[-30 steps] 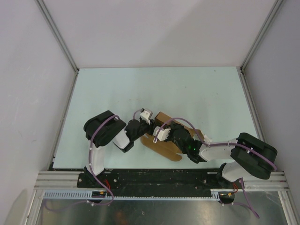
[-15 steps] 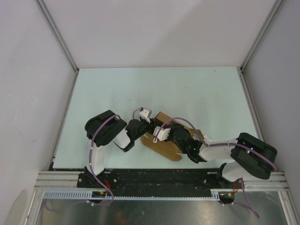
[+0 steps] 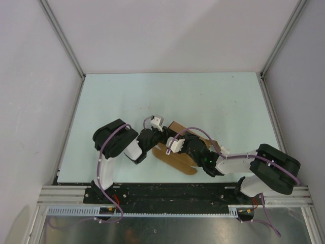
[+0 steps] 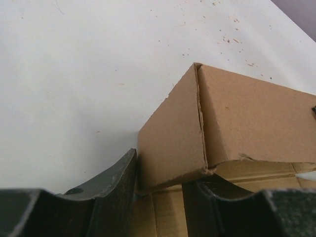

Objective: Fold the paper box

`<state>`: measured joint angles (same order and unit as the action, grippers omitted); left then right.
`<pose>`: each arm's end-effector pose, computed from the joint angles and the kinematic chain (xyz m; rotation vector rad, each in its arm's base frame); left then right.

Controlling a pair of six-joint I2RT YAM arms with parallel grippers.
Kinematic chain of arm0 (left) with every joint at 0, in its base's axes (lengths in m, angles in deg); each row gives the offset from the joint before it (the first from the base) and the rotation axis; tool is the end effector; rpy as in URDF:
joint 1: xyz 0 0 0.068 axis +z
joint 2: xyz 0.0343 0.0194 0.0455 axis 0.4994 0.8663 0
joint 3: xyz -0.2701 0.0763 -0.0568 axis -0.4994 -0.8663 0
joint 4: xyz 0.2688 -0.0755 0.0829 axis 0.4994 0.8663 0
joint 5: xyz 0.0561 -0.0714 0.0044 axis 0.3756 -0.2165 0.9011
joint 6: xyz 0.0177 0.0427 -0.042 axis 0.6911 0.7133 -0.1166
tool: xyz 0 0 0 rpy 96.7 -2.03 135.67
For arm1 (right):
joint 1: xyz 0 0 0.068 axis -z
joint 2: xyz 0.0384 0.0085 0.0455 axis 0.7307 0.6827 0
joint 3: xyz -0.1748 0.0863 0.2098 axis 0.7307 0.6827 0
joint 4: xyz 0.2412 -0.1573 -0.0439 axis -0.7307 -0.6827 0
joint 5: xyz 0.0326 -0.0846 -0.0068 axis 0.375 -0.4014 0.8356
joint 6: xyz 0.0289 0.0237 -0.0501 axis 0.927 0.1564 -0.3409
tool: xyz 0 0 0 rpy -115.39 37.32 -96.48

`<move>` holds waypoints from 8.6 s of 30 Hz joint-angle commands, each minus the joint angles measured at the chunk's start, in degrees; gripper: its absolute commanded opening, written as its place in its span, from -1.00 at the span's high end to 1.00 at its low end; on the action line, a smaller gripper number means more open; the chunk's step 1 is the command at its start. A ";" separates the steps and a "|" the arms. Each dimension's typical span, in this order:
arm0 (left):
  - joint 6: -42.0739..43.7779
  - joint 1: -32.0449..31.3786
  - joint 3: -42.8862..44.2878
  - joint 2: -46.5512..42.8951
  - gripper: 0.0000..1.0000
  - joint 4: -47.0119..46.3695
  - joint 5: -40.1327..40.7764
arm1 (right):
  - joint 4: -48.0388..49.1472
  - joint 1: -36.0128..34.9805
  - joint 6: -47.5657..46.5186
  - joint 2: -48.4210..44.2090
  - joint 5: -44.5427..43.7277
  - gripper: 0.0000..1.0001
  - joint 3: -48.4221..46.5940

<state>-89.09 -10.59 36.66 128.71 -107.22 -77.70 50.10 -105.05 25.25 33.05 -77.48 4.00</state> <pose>0.2555 -0.2221 0.0658 0.3400 1.7998 -0.8345 0.1697 0.2334 0.1448 -1.3673 1.3250 -0.3593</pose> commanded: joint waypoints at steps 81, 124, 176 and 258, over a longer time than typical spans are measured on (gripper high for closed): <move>24.38 -15.78 3.20 -6.18 0.99 -13.62 29.24 | -5.50 -2.19 8.88 0.84 7.74 0.44 1.69; 2.84 -15.87 -26.41 -30.16 -0.15 -13.27 20.72 | -4.36 -0.17 9.49 -4.52 11.61 -0.04 1.95; -9.65 -15.87 -1.73 -76.68 0.12 73.74 16.31 | -82.67 23.73 78.66 -40.73 14.49 0.03 -23.27; -5.24 5.75 20.08 -28.85 1.00 71.28 -9.34 | -62.90 30.07 81.48 -8.83 29.01 1.00 -23.98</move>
<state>-93.68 -4.41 58.87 104.50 -34.24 -84.98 -16.43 -75.09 107.85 23.52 -51.25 -19.02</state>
